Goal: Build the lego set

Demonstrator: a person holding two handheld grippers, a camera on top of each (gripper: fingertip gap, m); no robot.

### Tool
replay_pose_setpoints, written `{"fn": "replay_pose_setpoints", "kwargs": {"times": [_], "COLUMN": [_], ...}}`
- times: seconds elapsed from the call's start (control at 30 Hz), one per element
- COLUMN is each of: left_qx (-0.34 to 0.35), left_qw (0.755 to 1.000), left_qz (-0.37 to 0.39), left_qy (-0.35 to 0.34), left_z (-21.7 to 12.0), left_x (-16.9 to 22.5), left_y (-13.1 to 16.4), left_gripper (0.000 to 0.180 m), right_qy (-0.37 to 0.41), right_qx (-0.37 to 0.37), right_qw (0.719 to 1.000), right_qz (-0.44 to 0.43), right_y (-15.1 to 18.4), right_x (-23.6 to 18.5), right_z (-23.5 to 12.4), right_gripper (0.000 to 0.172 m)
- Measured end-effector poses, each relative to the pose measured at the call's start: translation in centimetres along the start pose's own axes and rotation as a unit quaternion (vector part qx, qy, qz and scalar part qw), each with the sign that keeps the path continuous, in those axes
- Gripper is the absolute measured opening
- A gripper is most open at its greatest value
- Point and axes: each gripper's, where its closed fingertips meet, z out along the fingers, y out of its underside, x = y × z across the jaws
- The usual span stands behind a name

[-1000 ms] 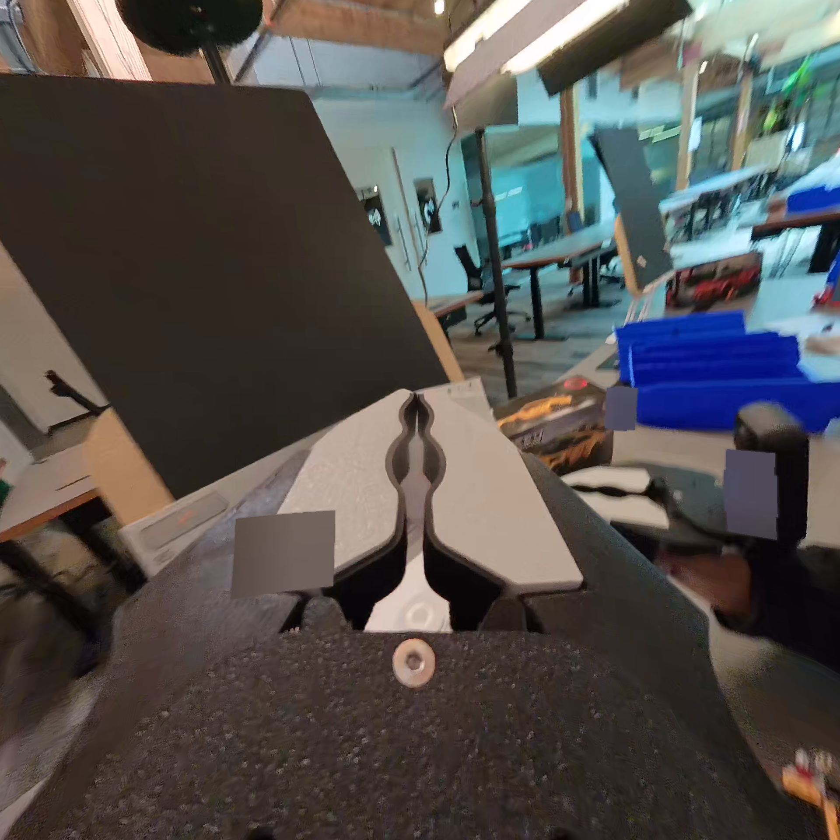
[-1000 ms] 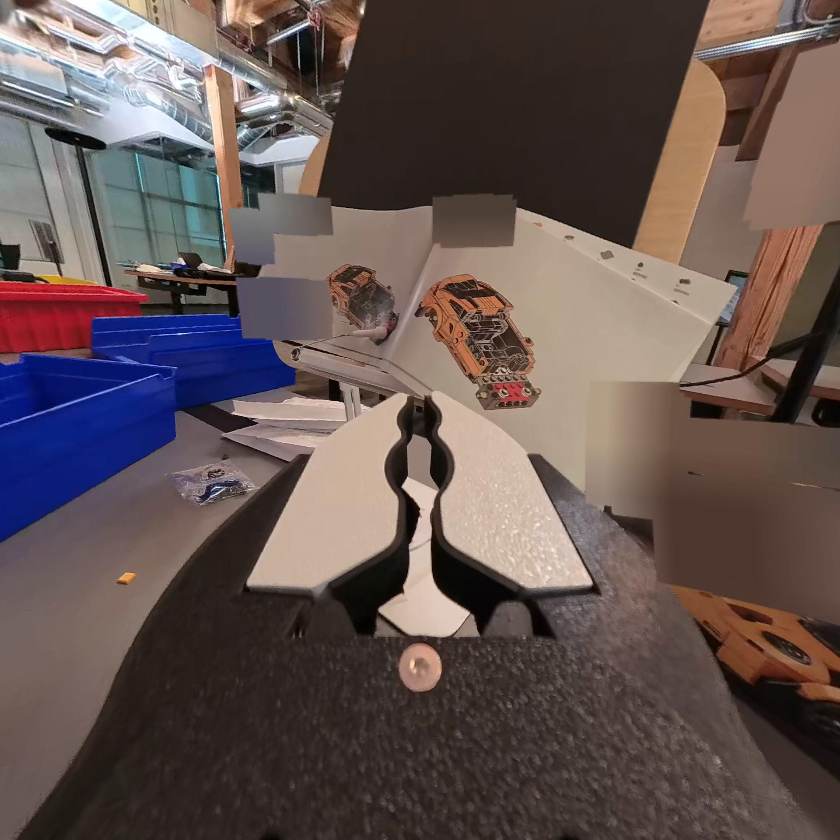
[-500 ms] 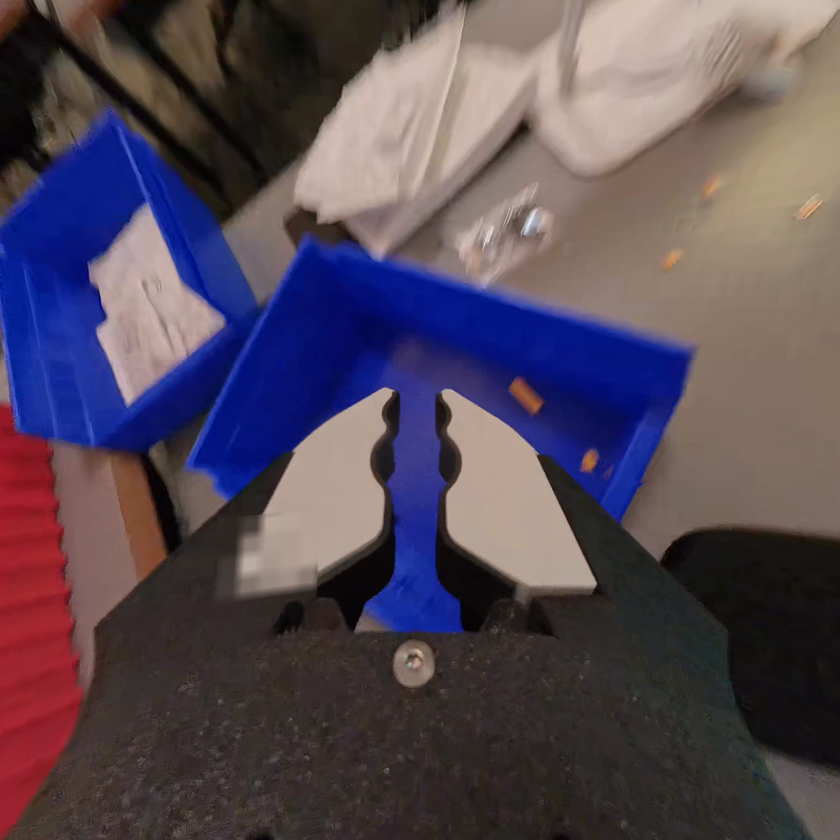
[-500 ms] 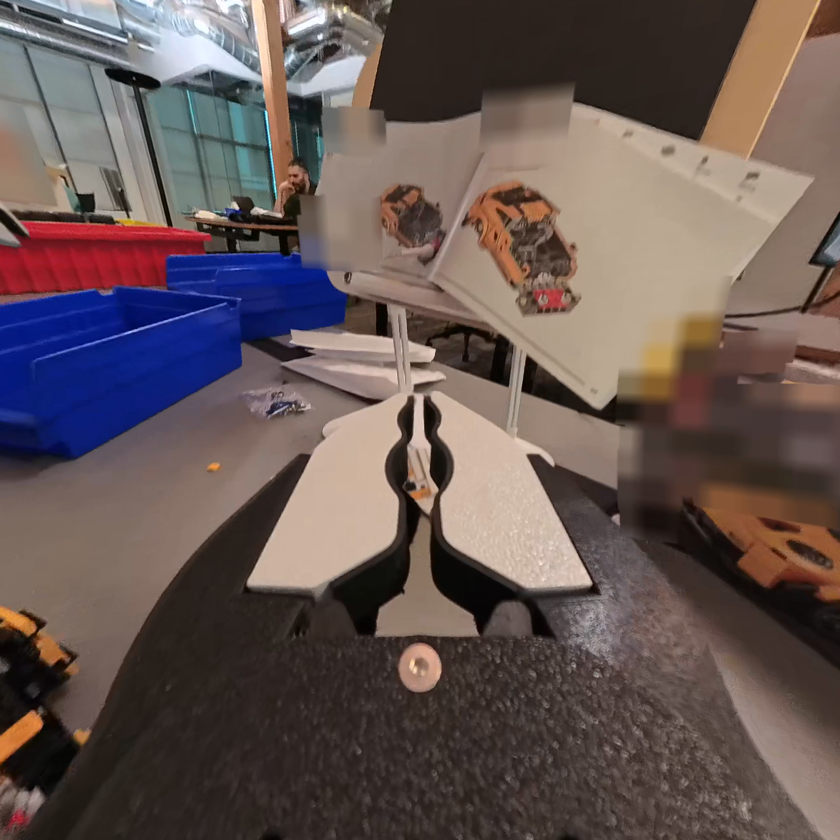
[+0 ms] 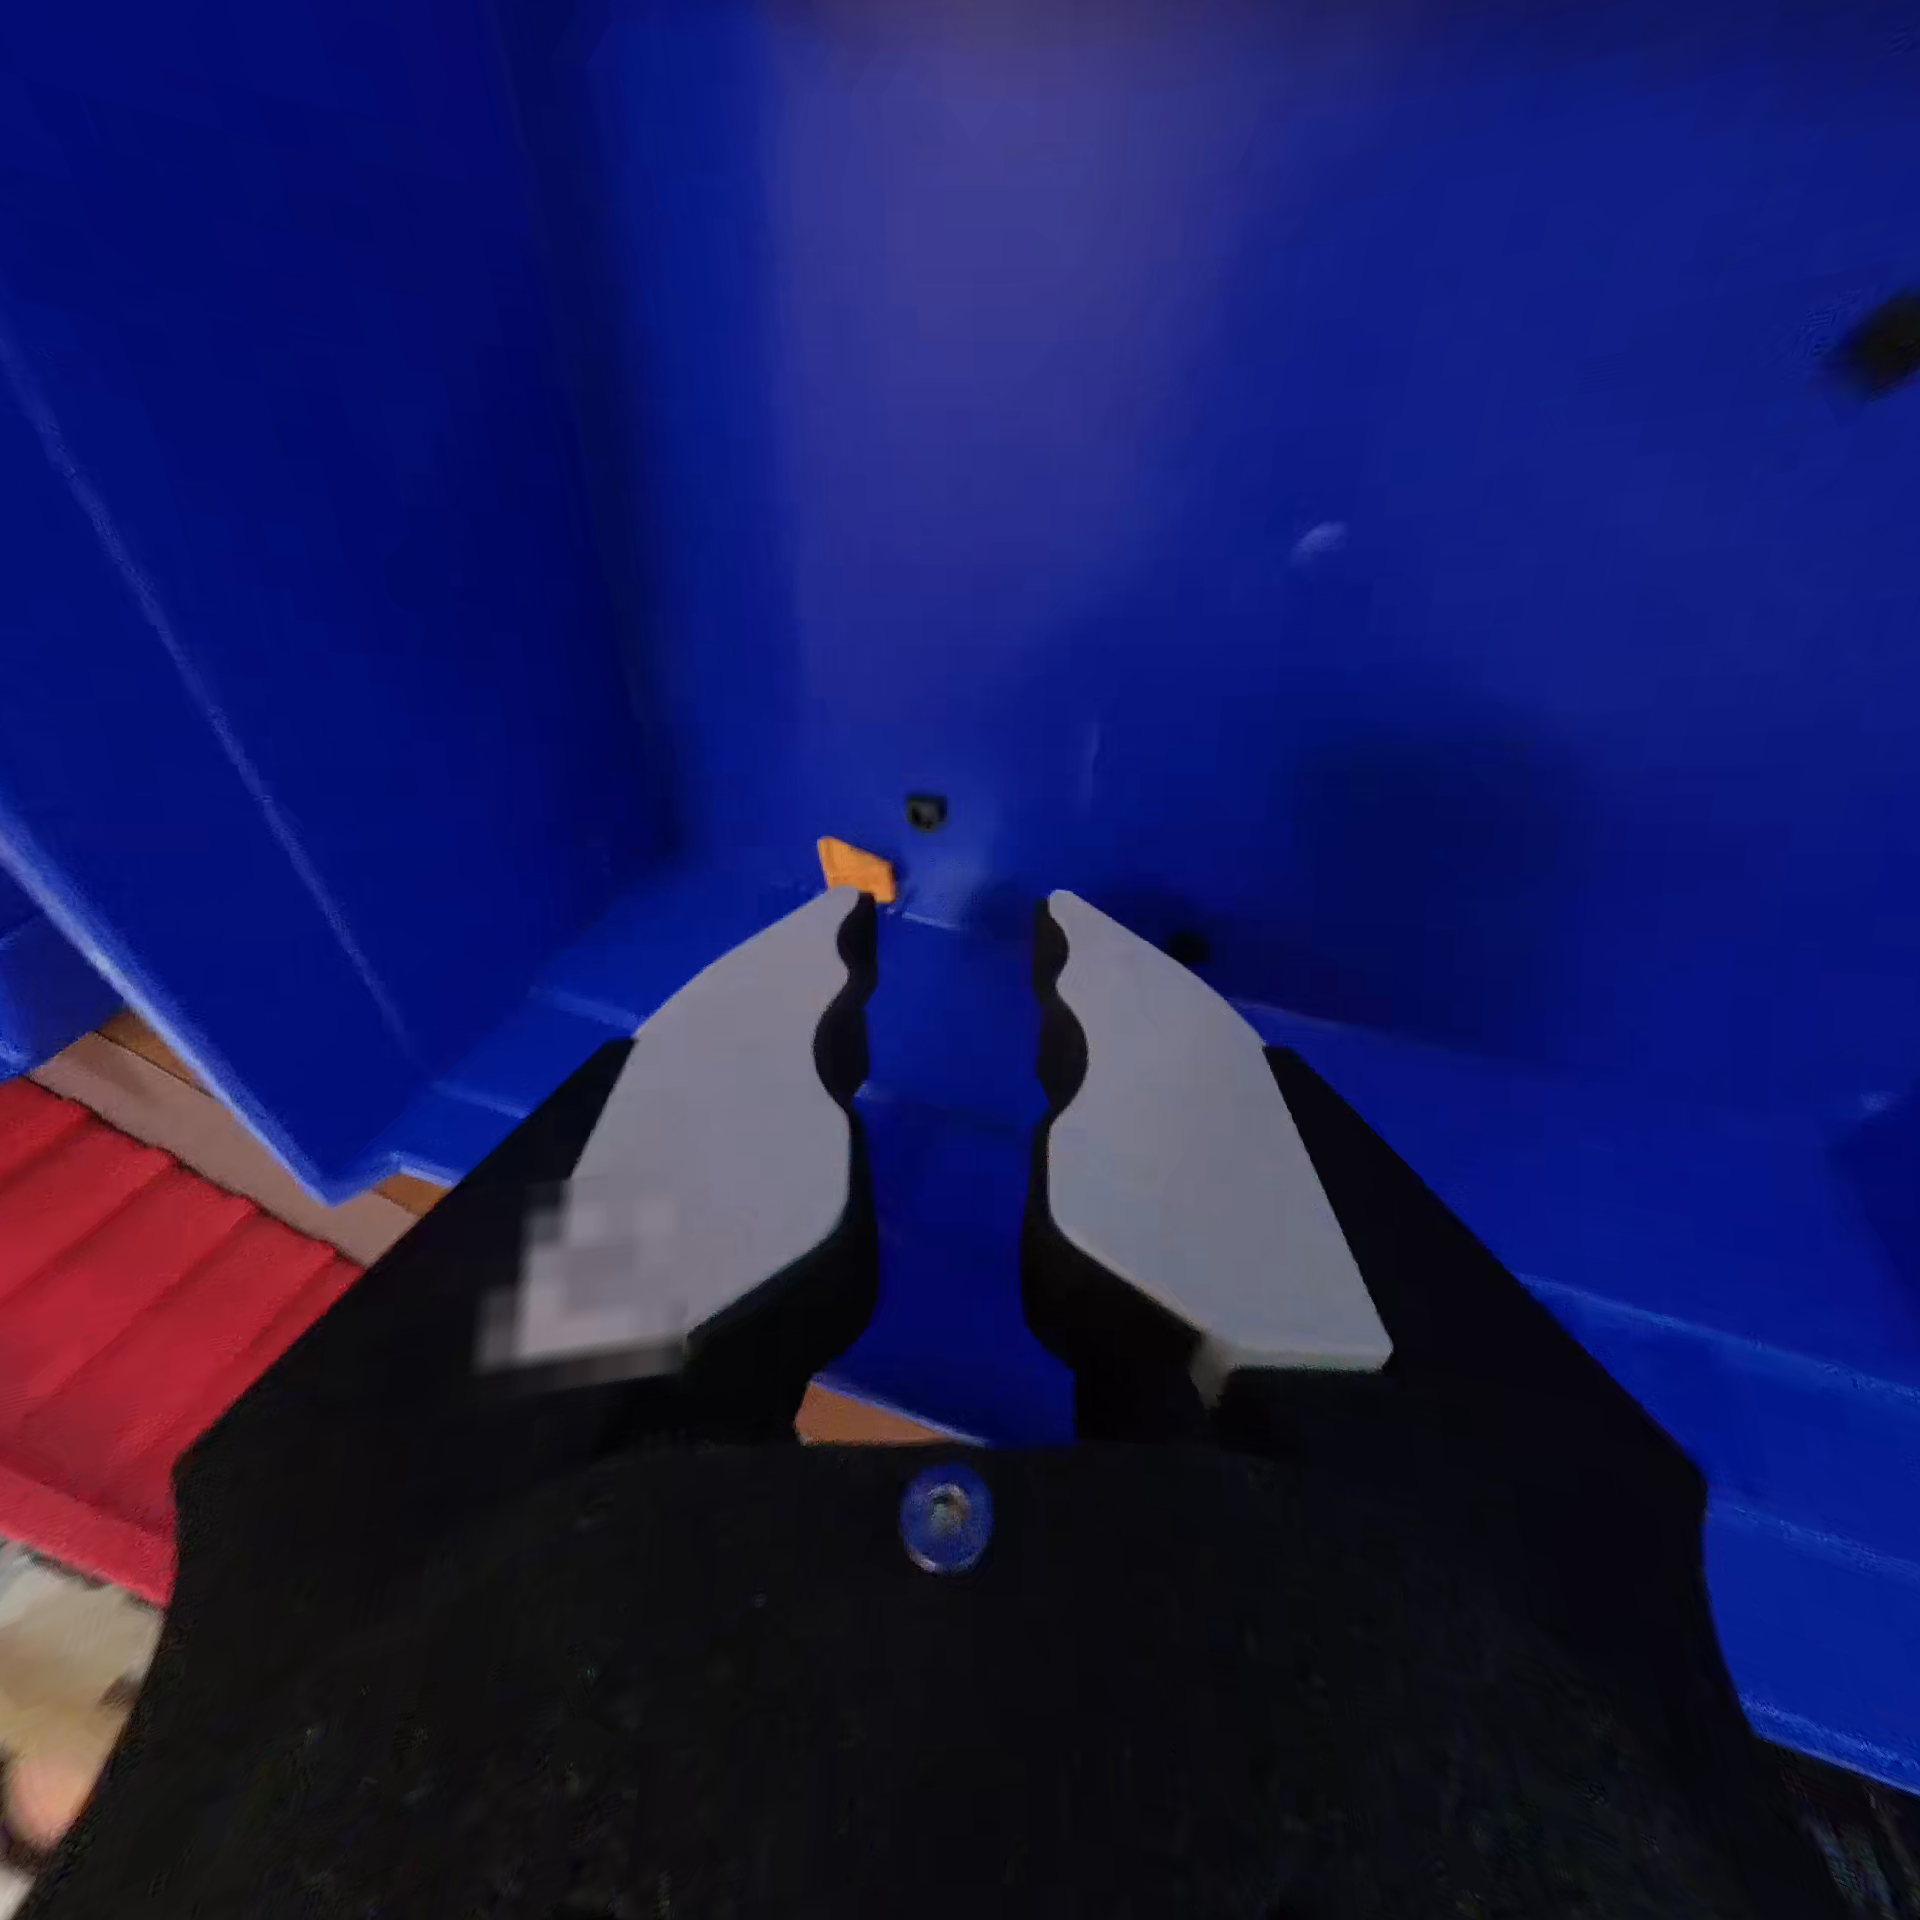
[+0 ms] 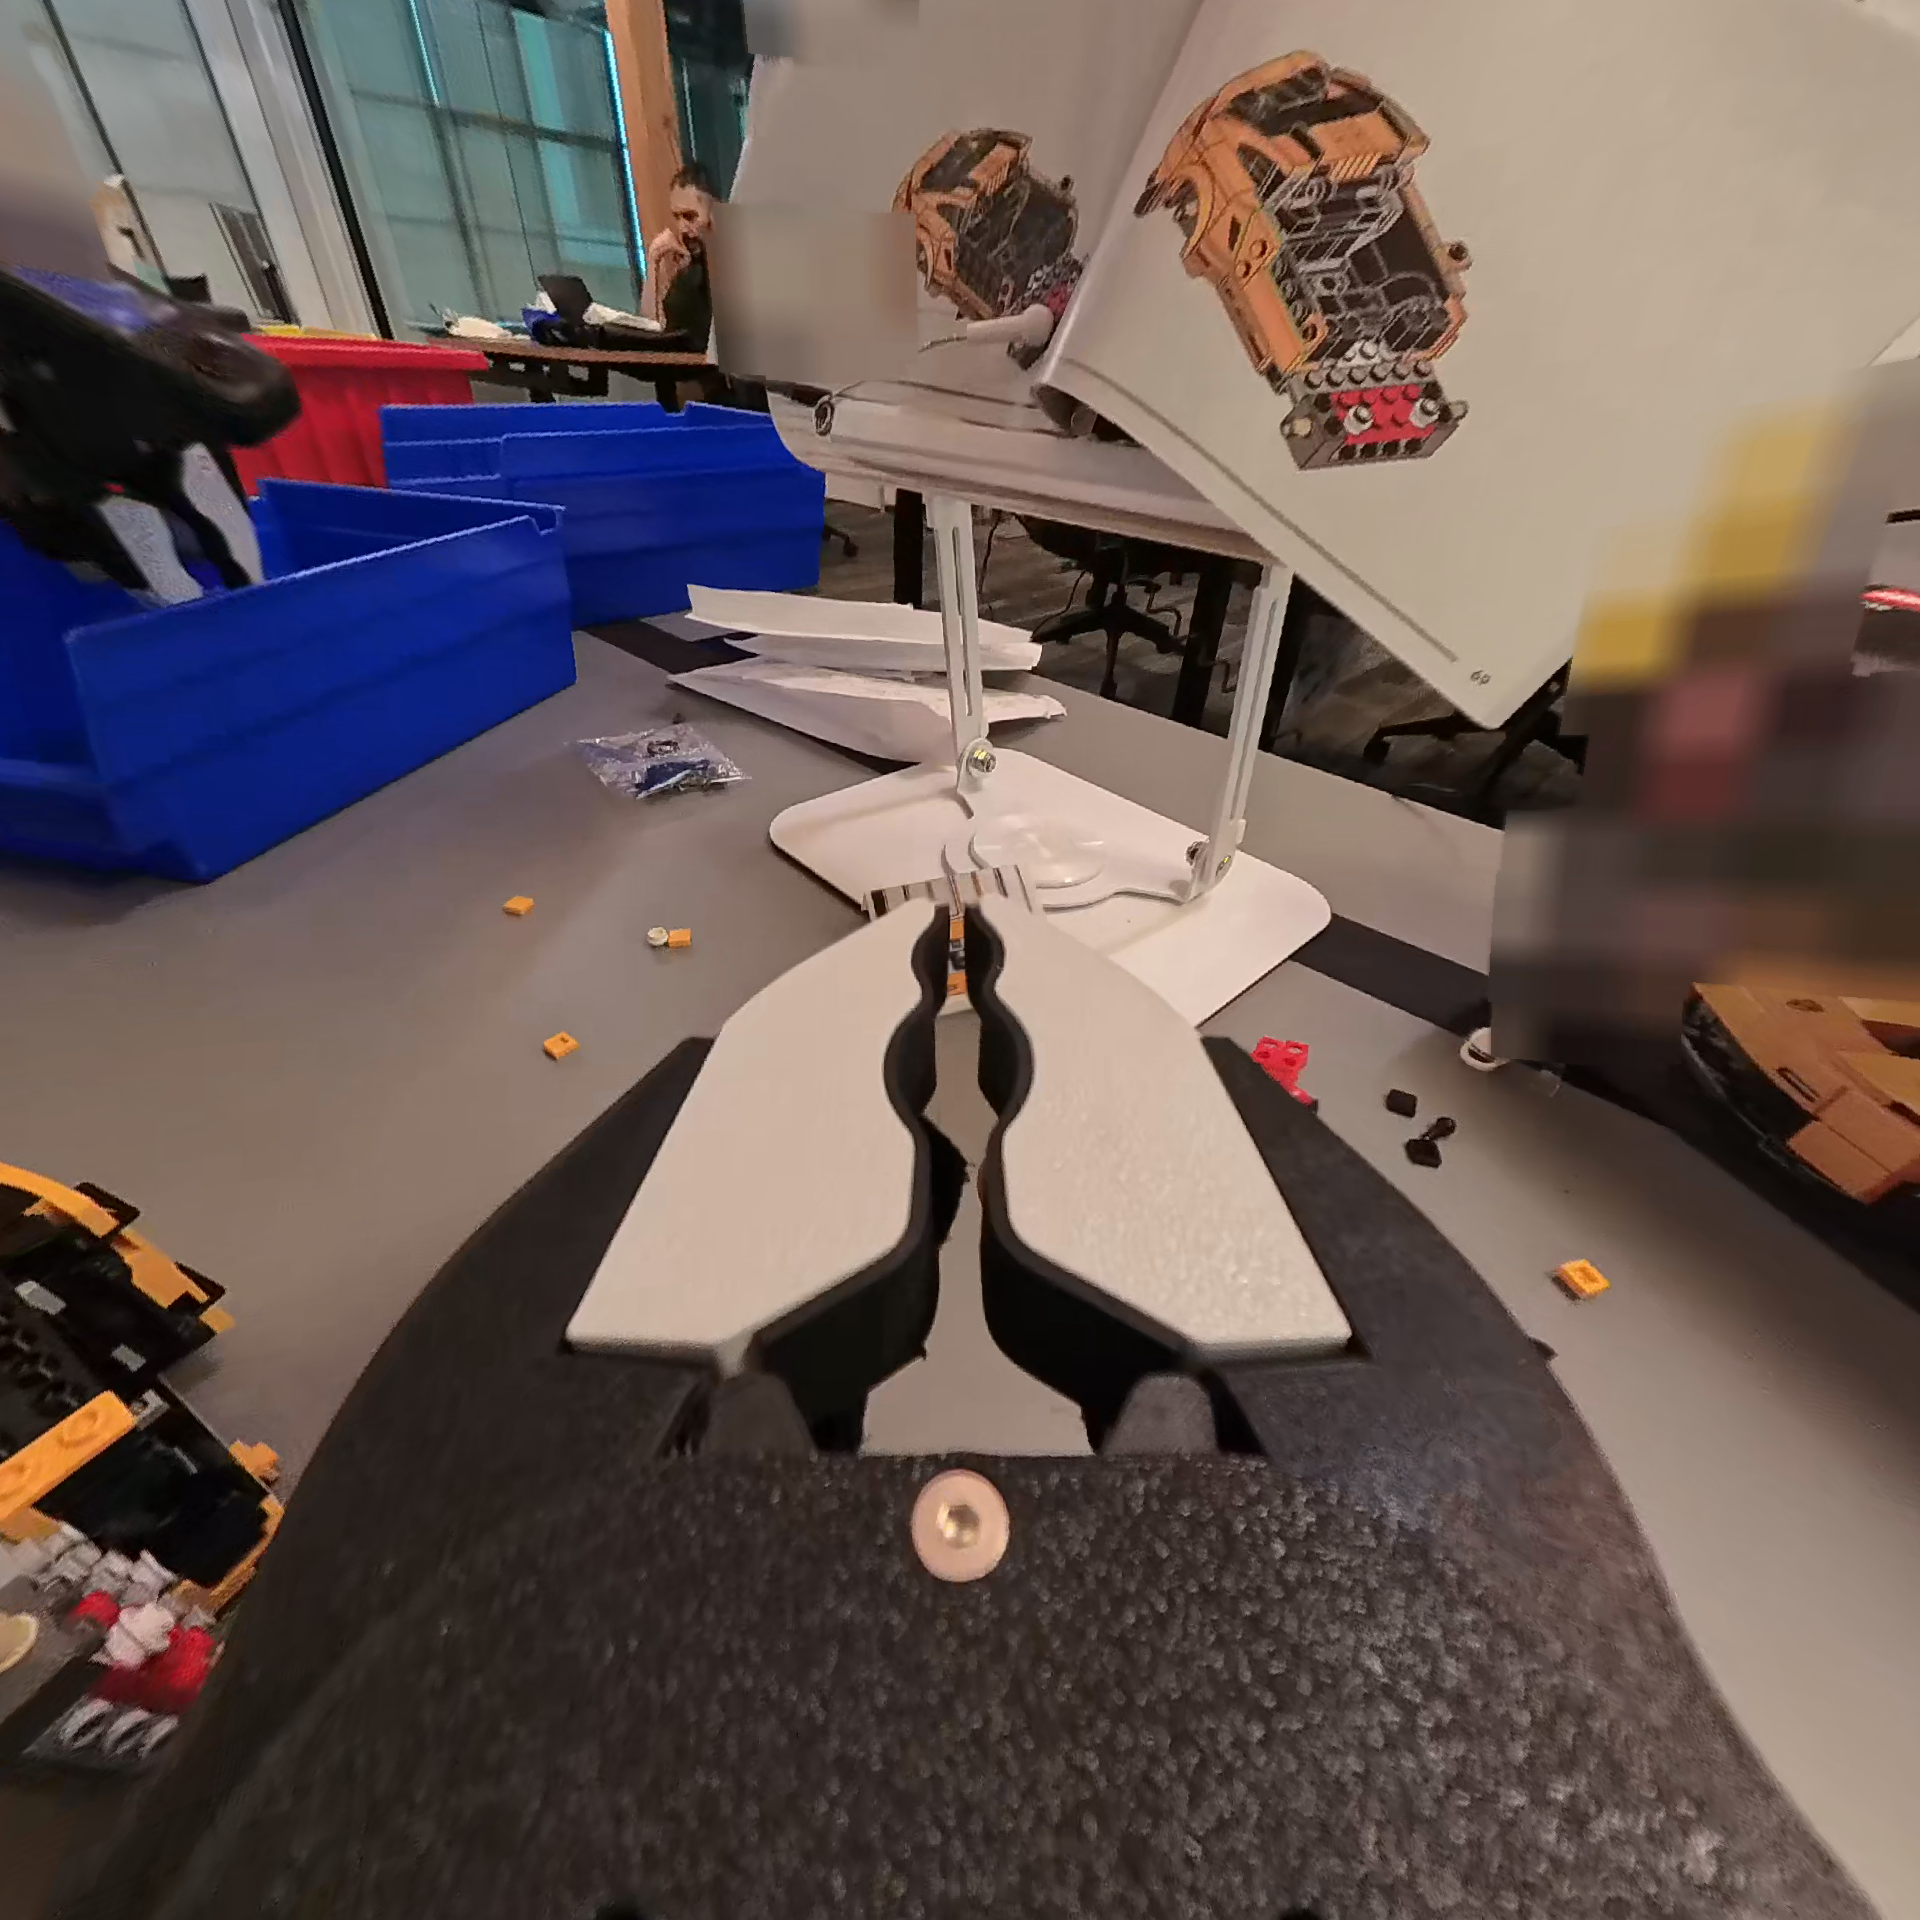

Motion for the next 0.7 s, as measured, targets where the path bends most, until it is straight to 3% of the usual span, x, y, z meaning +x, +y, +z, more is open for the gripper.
{"fn": "replay_pose_setpoints", "kwargs": {"times": [0.23, 0.43, 0.47, 0.5, 0.53, 0.63, 0.7], "left_qx": [-0.116, -0.21, -0.224, -0.234, -0.242, -0.214, -0.143], "left_qw": [0.992, 0.973, 0.97, 0.967, 0.965, 0.971, 0.984], "left_qz": [0.04, 0.056, 0.055, 0.058, 0.063, 0.062, 0.044], "left_qy": [0.041, 0.08, 0.081, 0.077, 0.077, 0.086, 0.101], "left_z": [2.5, 4.2, 4.3, 4.5, 4.6, 4.3, 2.9], "left_x": [-2.0, -2.1, -2.2, -2.5, -2.7, -2.3, -1.6], "left_y": [1.6, 3.0, 3.3, 3.7, 4.0, 3.6, 2.2], "left_gripper": [0.046, 0.038, 0.035, 0.02, 0.018, 0.018, 0.018], "right_qy": [-0.023, -0.033, -0.034, -0.035, -0.037, -0.04, -0.043], "right_qx": [-0.018, -0.025, -0.026, -0.026, -0.027, -0.027, -0.025], "right_qw": [1.0, 0.999, 0.999, 0.999, 0.999, 0.999, 0.999], "right_qz": [-0.005, -0.004, -0.004, -0.003, -0.002, 0.001, 0.002], "right_y": [1.0, 1.3, 1.4, 1.4, 1.4, 1.4, 1.3], "right_x": [-0.6, -0.8, -0.8, -0.8, -0.8, -0.9, -0.9], "right_z": [0.4, 0.4, 0.4, 0.4, 0.4, 0.4, 0.4], "right_gripper": [0.002, 0.002, 0.002, 0.002, 0.002, 0.002, 0.002]}}
